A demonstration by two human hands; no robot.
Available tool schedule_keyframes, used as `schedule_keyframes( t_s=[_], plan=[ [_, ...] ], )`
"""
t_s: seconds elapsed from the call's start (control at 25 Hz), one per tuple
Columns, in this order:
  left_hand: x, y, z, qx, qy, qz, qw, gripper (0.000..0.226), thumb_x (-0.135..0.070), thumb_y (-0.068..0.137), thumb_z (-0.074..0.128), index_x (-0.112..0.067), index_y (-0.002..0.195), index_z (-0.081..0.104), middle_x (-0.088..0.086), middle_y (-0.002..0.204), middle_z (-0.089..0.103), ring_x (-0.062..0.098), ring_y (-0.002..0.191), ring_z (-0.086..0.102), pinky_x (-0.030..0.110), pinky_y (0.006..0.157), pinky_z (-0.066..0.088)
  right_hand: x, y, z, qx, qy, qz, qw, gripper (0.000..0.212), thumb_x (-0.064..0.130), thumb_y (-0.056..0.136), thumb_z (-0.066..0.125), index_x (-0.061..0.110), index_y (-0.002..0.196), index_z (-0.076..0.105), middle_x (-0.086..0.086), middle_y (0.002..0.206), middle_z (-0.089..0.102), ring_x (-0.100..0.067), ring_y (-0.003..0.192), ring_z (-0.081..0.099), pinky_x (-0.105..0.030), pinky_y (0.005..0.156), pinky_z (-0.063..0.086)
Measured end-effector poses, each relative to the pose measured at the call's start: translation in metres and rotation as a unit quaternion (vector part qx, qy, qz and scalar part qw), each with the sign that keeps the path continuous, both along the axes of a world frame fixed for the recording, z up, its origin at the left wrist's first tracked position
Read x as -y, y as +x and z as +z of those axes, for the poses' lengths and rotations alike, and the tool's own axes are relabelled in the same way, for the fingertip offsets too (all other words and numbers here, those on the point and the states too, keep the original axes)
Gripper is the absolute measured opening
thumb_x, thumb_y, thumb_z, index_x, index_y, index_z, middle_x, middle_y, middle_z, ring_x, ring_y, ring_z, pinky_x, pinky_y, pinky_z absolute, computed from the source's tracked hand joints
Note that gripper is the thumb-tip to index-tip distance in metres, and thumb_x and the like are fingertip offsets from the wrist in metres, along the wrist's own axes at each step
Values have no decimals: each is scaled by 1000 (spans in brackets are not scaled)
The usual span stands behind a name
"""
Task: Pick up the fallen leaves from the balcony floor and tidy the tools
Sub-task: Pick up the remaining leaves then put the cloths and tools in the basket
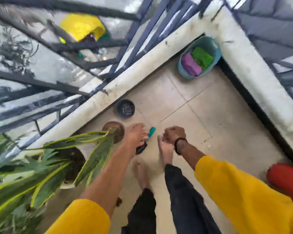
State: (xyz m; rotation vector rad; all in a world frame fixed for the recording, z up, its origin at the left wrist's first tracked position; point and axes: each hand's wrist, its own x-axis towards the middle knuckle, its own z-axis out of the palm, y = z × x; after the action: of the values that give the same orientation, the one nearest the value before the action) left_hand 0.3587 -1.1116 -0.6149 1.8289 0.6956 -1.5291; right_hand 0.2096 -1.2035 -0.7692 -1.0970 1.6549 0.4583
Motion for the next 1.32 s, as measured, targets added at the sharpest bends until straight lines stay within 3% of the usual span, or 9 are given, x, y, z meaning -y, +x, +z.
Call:
schedule_keyframes(
  t_s=[0.12,0.32,0.48,0.68,0.8,0.92,1.04,1.16,1.32],
  plan=[
    [25,-29,35,16,-28,-78,996,29,-29,105,45,-16,82,57,2,76,56,12,64,49,23,58,33,13,-75,13,27,-1,-142,990,18,30,60,62,16,66,73,-7,67,74,-33,74,74,-50,72,62],
    [54,-135,62,55,-71,-221,971,16,-31,98,56,-19,104,64,7,89,71,19,73,63,25,61,41,23,-173,128,71,-38,-330,941,12,5,80,69,13,71,65,-16,70,68,-30,63,66,-37,61,55],
    [52,-243,92,4,-82,-318,945,13,-30,100,53,-21,101,62,6,89,69,18,72,61,26,63,39,0,-285,139,55,-12,-421,905,6,15,59,66,11,64,63,-16,67,67,-33,64,67,-42,62,57],
    [45,-365,88,-26,-62,-458,887,24,-32,100,53,-15,112,65,7,92,71,20,76,61,27,64,39,-36,-428,164,10,-25,-537,843,10,1,87,61,6,82,68,-12,62,67,-21,49,61,-27,48,53],
    [59,-426,65,-24,-48,-512,857,27,-33,99,53,-14,115,65,6,91,72,20,75,62,28,65,41,-55,-499,141,-47,-21,-555,830,7,7,79,67,13,76,69,-10,70,73,-25,63,69,-42,68,63],
    [74,-497,27,-18,-58,-571,819,31,-35,101,50,-14,118,63,7,99,75,22,82,65,32,73,48,-59,-556,114,-111,-48,-428,896,8,16,83,62,18,84,69,-9,91,74,-30,82,71,-40,79,62],
    [89,-559,-29,-7,-86,-629,772,33,-35,101,49,-10,116,66,11,101,75,27,90,69,35,77,50,-51,-597,72,-124,-65,-161,977,33,14,94,55,18,127,61,-14,120,66,-35,109,64,-35,90,53],
    [103,-600,-85,-12,-96,-677,729,33,-34,100,49,-8,110,67,14,103,74,33,97,70,34,75,49,-38,-629,13,-118,-77,60,988,47,10,97,45,21,143,45,-21,121,62,-39,107,63,-41,84,53],
    [105,-614,-150,-16,-90,-697,712,43,-38,93,49,-3,108,68,17,98,75,36,90,71,32,71,45,-25,-654,-70,-138,-27,227,964,50,12,101,40,20,150,34,-23,127,55,-41,109,62,-46,81,53]
  ],
)
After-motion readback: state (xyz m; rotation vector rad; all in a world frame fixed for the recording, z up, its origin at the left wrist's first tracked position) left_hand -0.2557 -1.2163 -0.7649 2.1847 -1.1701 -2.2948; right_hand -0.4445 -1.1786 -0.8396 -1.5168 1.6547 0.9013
